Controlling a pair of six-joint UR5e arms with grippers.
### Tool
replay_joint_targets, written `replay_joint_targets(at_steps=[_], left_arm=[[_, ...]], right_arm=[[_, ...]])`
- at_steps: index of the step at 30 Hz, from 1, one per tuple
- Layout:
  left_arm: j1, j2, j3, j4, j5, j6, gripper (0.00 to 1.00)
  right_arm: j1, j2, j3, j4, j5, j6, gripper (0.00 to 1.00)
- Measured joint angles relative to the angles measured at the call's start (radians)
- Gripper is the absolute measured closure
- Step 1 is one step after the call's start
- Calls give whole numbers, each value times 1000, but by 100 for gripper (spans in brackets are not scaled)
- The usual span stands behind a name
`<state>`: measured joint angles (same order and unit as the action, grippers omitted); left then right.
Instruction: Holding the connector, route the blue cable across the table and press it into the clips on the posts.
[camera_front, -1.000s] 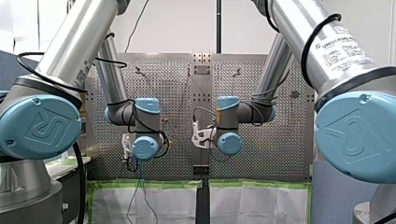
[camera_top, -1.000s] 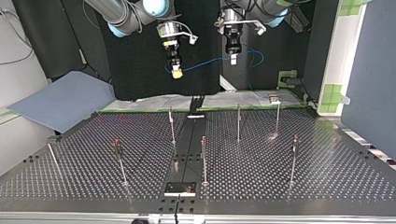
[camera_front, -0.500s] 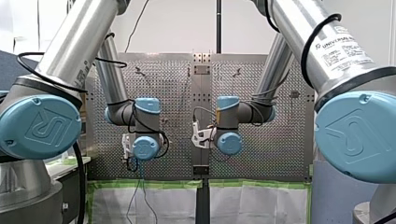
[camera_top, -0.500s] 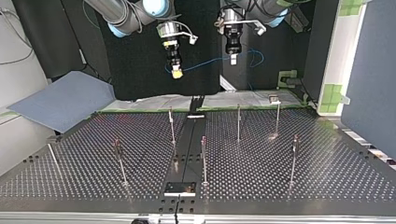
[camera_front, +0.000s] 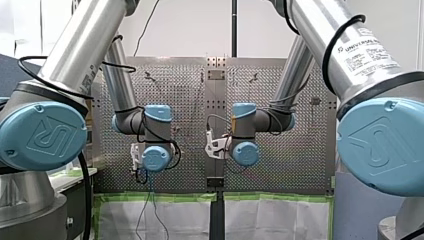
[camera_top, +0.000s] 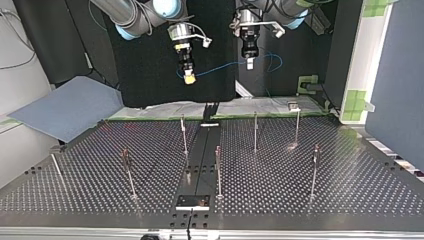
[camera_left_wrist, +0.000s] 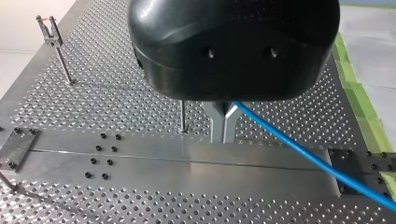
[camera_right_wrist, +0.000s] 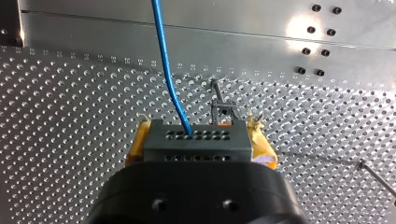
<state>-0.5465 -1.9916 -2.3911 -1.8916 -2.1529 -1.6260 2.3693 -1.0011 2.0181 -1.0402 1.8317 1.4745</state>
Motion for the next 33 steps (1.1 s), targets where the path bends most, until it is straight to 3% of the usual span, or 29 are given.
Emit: replay_joint_targets(at_steps=[33], left_arm=[[-7, -13, 6, -9, 0, 2, 100]], right_arm=[[-2, 0, 0, 0, 0, 0, 100]])
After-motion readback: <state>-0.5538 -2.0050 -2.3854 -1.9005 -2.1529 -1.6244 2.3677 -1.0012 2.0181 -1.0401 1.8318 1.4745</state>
